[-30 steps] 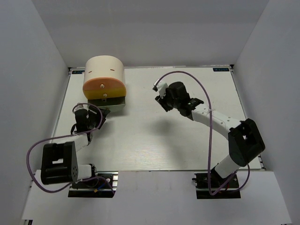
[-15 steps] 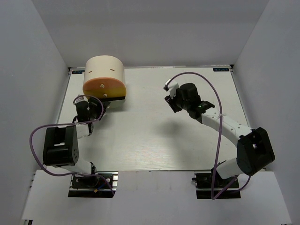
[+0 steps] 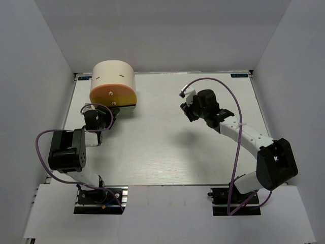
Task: Sort the stationery into containers
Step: Close the drawer in the storage box.
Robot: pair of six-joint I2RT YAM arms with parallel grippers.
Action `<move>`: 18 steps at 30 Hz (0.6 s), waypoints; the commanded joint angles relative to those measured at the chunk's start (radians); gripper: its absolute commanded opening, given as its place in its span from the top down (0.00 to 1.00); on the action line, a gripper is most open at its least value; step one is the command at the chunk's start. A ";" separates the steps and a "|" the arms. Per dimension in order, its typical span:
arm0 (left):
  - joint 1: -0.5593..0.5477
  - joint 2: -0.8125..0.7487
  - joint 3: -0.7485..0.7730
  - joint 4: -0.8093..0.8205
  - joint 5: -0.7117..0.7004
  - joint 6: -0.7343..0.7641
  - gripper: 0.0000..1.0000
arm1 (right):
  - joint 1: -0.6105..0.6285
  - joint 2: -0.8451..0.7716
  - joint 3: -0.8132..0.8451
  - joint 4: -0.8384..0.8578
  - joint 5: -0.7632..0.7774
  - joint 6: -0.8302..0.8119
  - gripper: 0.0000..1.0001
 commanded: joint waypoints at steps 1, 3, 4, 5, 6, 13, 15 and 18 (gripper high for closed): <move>-0.004 0.012 0.039 0.065 -0.018 -0.019 0.28 | -0.009 -0.029 0.011 0.001 -0.014 0.014 0.48; -0.004 0.021 0.039 0.074 -0.027 -0.028 0.28 | -0.012 -0.032 0.011 -0.001 -0.009 0.015 0.48; -0.004 0.021 0.039 0.074 -0.027 -0.028 0.28 | -0.012 -0.032 0.011 0.001 -0.009 0.014 0.48; -0.004 0.021 0.039 0.074 -0.027 -0.028 0.28 | -0.014 -0.032 0.009 -0.002 -0.009 0.014 0.48; -0.013 0.032 0.039 0.074 -0.027 -0.028 0.28 | -0.015 -0.034 0.009 -0.008 -0.012 0.014 0.48; -0.014 0.052 0.048 0.093 -0.027 -0.037 0.28 | -0.023 -0.034 0.008 -0.008 -0.012 0.011 0.48; -0.014 0.052 0.048 0.102 -0.027 -0.037 0.28 | -0.023 -0.035 0.008 -0.008 -0.012 0.012 0.47; -0.014 0.063 0.048 0.102 -0.027 -0.046 0.28 | -0.025 -0.031 0.009 -0.013 -0.014 0.011 0.47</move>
